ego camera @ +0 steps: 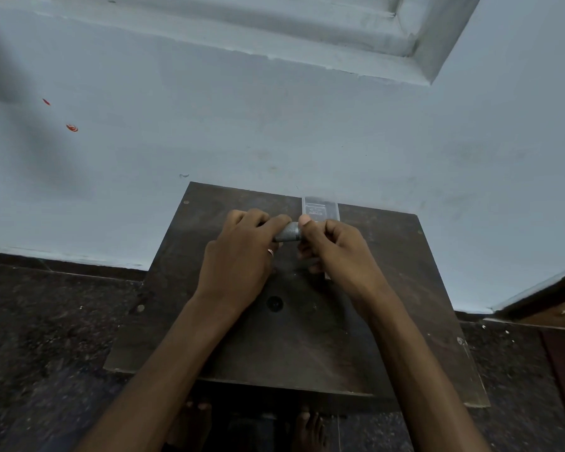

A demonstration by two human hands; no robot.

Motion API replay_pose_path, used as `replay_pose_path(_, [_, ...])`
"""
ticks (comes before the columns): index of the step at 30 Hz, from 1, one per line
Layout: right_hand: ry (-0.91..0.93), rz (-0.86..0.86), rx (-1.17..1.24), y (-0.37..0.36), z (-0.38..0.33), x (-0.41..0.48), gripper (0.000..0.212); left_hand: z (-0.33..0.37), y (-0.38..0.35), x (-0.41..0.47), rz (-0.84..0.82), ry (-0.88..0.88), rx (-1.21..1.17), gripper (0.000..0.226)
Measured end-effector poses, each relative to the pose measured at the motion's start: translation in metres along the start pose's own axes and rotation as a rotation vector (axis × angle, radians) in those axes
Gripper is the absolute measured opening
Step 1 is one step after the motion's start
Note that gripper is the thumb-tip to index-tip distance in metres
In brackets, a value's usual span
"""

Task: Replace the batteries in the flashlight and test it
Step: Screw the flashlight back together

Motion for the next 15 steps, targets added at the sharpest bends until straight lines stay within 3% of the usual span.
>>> replay_pose_path(3, [-0.024, -0.010, 0.165, -0.003, -0.002, 0.000, 0.034, -0.002, -0.001, 0.002, -0.012, 0.002, -0.059, 0.041])
replay_pose_path(7, [-0.036, 0.017, 0.365, -0.003, -0.007, -0.001, 0.030, -0.006, -0.002, 0.005, -0.019, 0.041, -0.217, 0.047])
replay_pose_path(11, [-0.059, 0.114, 0.457, 0.007, -0.005, -0.002, 0.035, -0.031, -0.016, 0.013, -0.180, 0.360, -0.522, 0.063])
replay_pose_path(15, [-0.079, 0.185, 0.527, 0.014, 0.000, -0.001, 0.035, -0.040, -0.041, 0.004, -0.405, 0.673, -0.969, 0.038])
Point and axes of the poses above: each hand's wrist, its own x-axis towards the middle knuckle, its own y-axis out of the back of the hand, z = x × y, the point moved 8 cm from there along x, towards the middle knuckle, and after that the axes turned 10 degrees about y, right-handed, at the moved point
